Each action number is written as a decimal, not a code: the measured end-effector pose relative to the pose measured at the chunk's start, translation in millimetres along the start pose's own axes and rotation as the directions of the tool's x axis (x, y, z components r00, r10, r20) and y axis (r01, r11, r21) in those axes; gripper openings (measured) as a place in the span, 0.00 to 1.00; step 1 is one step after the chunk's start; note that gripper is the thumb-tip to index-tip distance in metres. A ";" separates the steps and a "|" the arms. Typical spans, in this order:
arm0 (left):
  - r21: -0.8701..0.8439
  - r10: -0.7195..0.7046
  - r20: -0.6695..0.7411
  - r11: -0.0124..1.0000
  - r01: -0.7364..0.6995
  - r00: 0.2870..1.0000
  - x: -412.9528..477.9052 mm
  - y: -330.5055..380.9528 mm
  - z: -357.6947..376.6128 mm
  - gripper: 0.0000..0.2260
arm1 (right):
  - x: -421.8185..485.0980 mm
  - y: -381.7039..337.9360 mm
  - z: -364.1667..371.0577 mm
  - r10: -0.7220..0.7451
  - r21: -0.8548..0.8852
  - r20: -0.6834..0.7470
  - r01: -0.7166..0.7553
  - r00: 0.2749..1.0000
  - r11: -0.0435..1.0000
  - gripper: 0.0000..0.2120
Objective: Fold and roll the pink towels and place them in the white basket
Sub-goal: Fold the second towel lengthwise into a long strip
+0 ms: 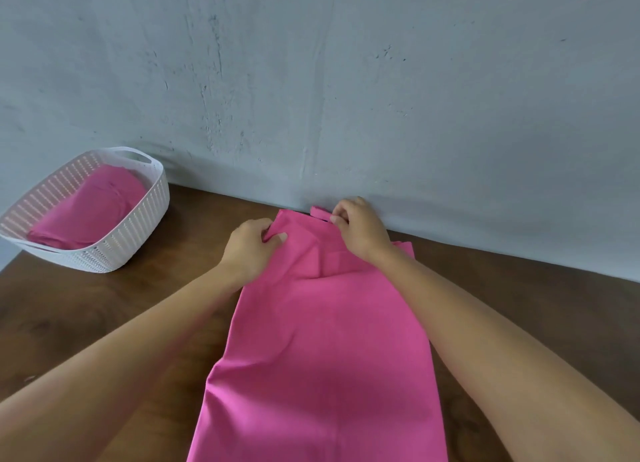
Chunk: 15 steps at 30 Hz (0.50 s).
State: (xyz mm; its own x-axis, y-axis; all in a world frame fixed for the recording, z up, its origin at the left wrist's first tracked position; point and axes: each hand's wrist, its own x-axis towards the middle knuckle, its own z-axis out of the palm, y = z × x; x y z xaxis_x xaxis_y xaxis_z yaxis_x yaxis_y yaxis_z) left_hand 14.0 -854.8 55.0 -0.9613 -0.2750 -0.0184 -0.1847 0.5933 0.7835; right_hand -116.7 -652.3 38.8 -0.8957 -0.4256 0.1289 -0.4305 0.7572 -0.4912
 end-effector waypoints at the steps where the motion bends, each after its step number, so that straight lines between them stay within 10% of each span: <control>1: 0.008 0.022 -0.007 1.000 -0.022 1.000 7.7 -3.8 1.0 0.20 | 0.7 0.1 -0.6 0.049 0.092 -0.027 -0.046 0.998 0.995 0.07; 15: 0.042 0.100 0.132 0.994 -0.106 0.986 48.3 -19.9 13.7 0.22 | -4.0 -8.2 -3.7 0.391 0.643 0.102 -0.360 0.915 0.676 0.05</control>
State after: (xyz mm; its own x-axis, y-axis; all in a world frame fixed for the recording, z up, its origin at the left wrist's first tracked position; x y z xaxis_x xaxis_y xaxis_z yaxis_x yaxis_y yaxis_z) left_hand -31.6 -869.5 29.9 -0.9934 -0.1125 -0.0219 -0.0903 0.6500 0.7545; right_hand -109.9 -655.0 45.6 -0.9763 -0.1438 -0.1615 0.1032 0.3462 -0.9325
